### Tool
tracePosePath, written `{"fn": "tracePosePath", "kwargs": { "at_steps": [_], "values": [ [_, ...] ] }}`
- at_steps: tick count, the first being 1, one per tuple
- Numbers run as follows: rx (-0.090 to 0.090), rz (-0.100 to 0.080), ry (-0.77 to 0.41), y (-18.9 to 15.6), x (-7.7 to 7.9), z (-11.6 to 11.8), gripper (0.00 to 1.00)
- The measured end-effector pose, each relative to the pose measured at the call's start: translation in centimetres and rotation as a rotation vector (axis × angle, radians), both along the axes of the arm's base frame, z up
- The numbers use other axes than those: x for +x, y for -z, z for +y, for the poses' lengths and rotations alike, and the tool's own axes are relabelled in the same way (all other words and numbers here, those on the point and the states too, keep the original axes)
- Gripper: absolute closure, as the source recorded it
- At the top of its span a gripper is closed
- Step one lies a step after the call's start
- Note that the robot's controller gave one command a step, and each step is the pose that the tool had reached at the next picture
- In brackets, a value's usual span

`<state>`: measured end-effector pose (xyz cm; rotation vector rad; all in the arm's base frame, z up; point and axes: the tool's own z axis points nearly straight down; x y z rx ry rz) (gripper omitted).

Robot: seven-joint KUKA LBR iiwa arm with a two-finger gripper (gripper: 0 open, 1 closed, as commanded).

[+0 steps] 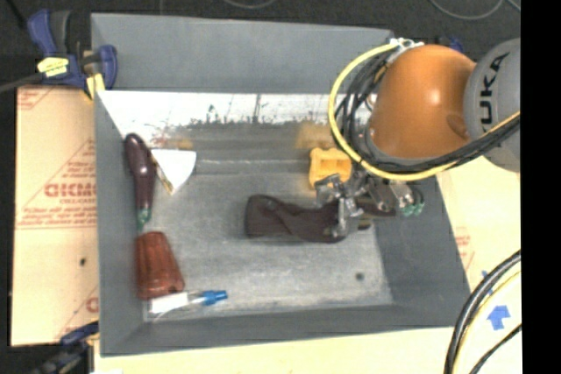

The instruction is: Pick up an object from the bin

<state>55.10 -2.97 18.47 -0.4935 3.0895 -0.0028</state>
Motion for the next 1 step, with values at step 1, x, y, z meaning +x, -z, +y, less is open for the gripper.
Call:
{"fn": "tracePosePath", "kwargs": {
  "at_steps": [1],
  "values": [
    [0.000, -0.004, 0.017, -11.96, 0.48, 0.02, 1.00]
  ]
}}
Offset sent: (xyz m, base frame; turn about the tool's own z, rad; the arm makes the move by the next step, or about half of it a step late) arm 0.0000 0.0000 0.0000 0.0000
